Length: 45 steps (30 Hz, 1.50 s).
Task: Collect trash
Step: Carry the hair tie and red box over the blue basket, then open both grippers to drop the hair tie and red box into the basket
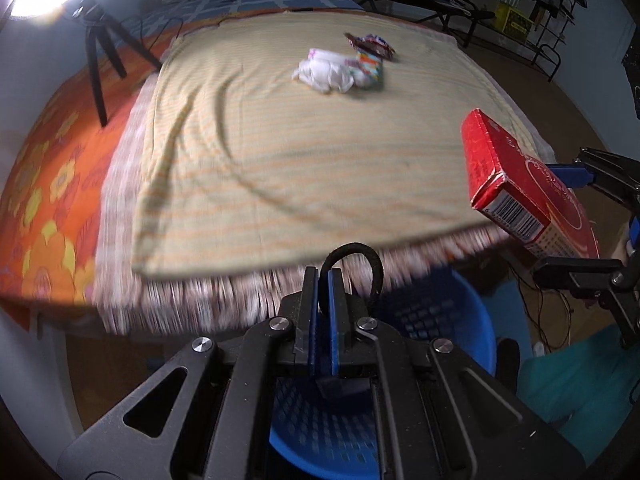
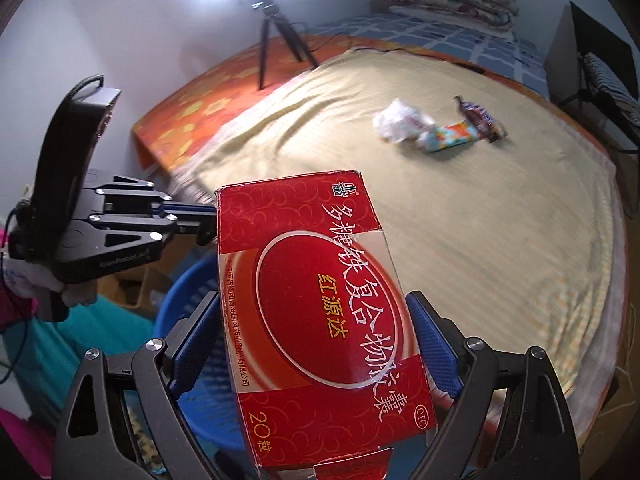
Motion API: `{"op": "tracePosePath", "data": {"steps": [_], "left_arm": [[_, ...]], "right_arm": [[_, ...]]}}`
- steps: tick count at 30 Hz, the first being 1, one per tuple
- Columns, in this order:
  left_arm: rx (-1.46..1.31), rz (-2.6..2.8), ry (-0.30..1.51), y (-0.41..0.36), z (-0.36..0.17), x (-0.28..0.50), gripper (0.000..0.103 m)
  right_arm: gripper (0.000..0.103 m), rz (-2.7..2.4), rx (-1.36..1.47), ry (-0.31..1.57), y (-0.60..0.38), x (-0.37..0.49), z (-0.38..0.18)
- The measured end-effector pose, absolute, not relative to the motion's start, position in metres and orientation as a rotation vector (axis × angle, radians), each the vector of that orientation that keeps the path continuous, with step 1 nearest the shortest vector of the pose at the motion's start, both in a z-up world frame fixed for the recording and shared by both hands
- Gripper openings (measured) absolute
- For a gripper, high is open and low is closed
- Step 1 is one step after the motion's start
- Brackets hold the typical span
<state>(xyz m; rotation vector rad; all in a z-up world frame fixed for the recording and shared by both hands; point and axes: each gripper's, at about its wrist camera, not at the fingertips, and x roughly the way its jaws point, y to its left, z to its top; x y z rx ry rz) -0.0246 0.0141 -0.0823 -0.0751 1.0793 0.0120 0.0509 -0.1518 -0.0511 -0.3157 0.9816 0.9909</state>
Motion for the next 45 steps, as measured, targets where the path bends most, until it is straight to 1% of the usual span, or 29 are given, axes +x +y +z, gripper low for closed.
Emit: {"op": "tracePosePath", "data": {"steps": [8,15,24,31,45], "left_arm": [[-0.108,0.023,1.112,0.011,-0.105,-0.072,0.003],[-0.142,0.034,1.147,0.014,-0.127,-0.092,0.003],[-0.143,0.032,1.16,0.014,-0.138,-0.093,0.003],[-0.151,0.034,1.184,0.014,-0.147,-0.087,0.003],[-0.186,0.05,1.209,0.022,-0.158,-0.082,0.003]], "right_arm": [[0.09,1.05,-0.318,0.997,-0.149,0.008,-0.062],[0.09,1.062,-0.342,1.058,-0.146,-0.016,-0.09],[0.09,1.055,-0.407,1.14,-0.136,-0.028,-0.128],[0.09,1.029,-0.422,1.191,-0.132,-0.019,-0.149],[0.091,1.024,-0.479,1.171,-0.122,-0.019,-0.154]]}}
